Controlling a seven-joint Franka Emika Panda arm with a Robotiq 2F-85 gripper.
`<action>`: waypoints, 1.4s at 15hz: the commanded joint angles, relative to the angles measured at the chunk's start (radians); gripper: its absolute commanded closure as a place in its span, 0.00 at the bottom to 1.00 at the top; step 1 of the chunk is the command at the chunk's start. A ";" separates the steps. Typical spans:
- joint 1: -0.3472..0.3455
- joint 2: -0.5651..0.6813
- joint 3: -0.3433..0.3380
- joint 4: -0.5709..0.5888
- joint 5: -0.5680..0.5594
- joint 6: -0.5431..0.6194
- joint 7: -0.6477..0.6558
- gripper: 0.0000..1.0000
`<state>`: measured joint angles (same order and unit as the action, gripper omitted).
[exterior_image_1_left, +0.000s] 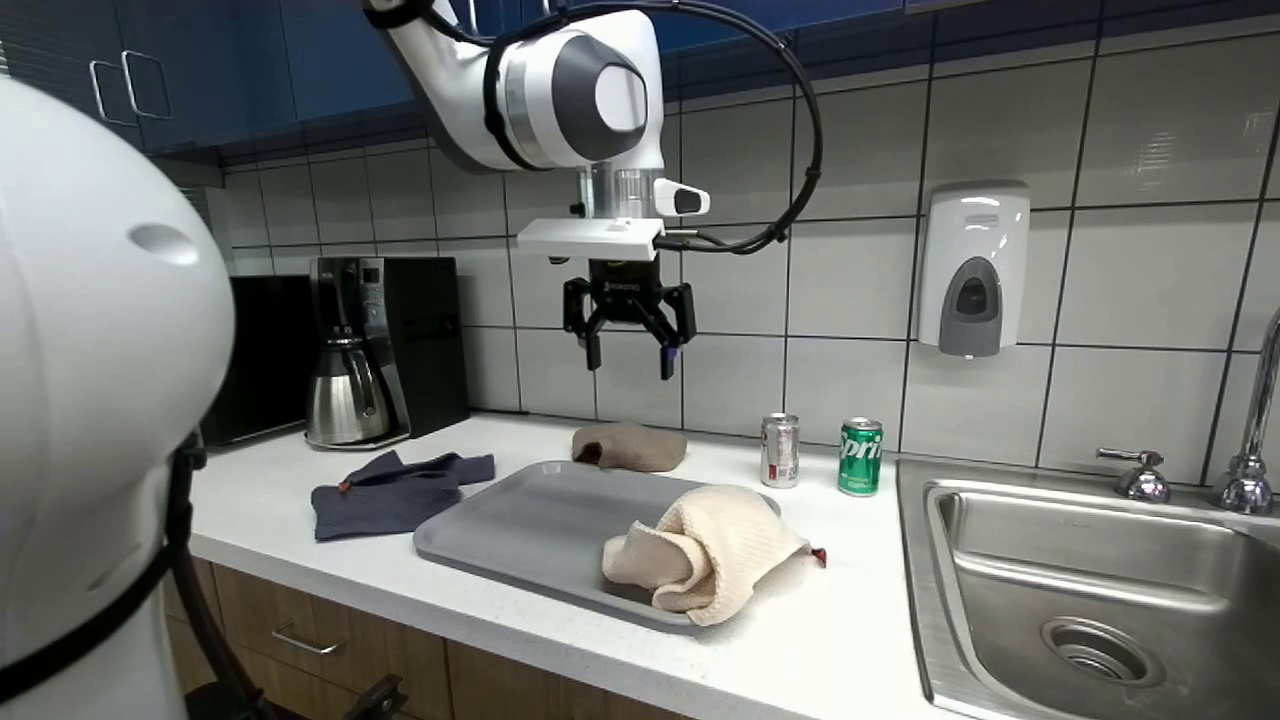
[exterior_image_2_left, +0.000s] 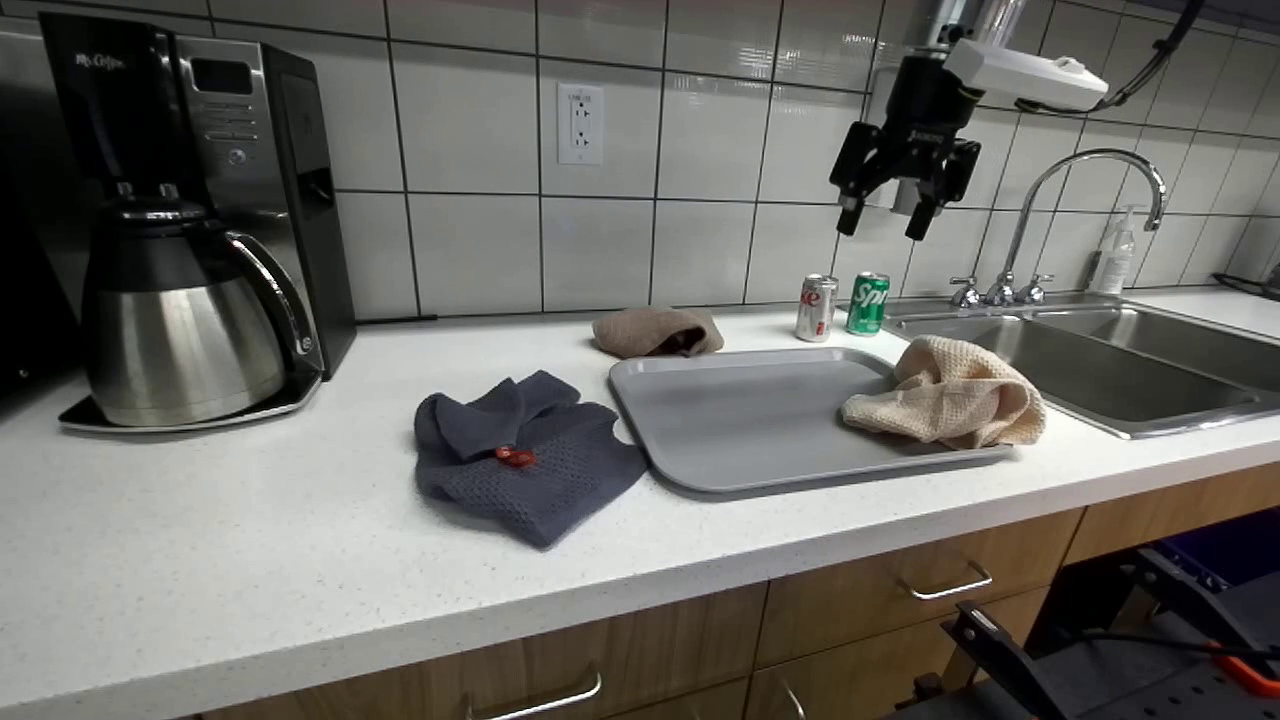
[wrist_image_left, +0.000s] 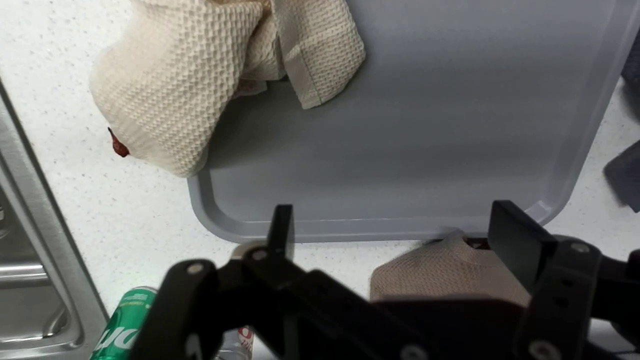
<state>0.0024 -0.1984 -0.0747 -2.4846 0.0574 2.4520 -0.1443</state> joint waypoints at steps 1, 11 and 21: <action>-0.002 0.049 0.016 0.059 0.006 -0.001 0.027 0.00; -0.009 0.075 0.013 0.069 0.001 -0.003 0.003 0.00; -0.006 0.074 0.012 0.063 0.010 0.003 -0.011 0.00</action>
<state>0.0025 -0.1223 -0.0706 -2.4175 0.0573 2.4513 -0.1417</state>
